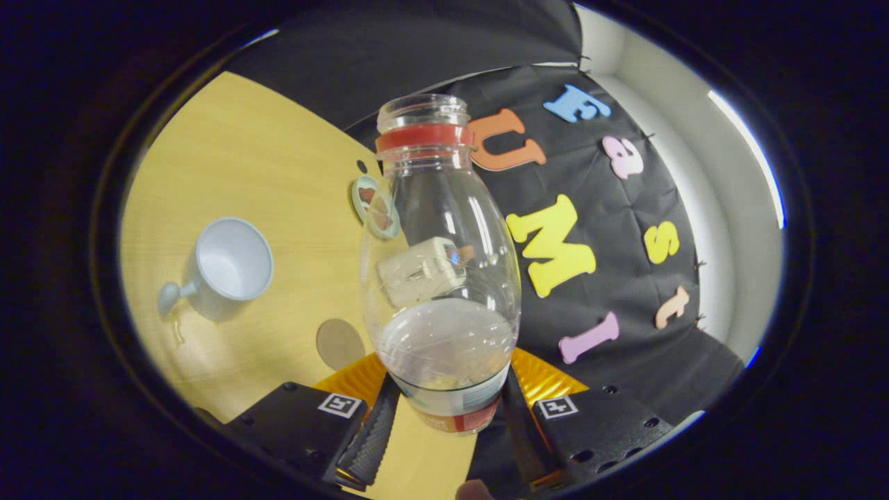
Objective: Take the bottle from table, then pour the juice into the cup, finally place the bottle on the coaster
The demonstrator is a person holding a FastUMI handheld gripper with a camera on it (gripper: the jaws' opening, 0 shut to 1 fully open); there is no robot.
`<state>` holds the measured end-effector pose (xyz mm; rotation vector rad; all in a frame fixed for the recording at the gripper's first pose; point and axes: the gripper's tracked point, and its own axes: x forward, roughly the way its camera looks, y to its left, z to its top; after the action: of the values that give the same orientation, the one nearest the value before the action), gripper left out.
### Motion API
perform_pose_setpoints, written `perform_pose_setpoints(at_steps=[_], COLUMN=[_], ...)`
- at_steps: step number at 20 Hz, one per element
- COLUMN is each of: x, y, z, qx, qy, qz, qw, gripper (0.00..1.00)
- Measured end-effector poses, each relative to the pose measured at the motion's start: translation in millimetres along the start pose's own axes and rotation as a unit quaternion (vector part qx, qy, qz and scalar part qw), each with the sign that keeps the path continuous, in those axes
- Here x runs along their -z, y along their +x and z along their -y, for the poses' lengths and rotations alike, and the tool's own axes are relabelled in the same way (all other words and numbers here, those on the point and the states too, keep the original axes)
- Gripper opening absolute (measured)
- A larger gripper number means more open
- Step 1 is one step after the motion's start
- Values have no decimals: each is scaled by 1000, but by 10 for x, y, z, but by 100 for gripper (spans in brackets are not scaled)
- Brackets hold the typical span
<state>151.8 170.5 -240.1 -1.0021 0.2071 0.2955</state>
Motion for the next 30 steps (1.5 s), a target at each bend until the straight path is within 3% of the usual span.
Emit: perform_pose_setpoints(at_steps=[4, 9, 12, 18, 30], x=[-10, -102, -173, -160, -14], y=[-128, -296, -282, 69, 1113], z=[32, 287, 506, 649, -58], qx=[-46, -84, -91, -95, -116], qy=[164, 345, 416, 494, 486], qz=[19, 59, 82, 97, 46], qw=[985, 933, 901, 859, 865], gripper=[77, 77, 77, 77, 77])
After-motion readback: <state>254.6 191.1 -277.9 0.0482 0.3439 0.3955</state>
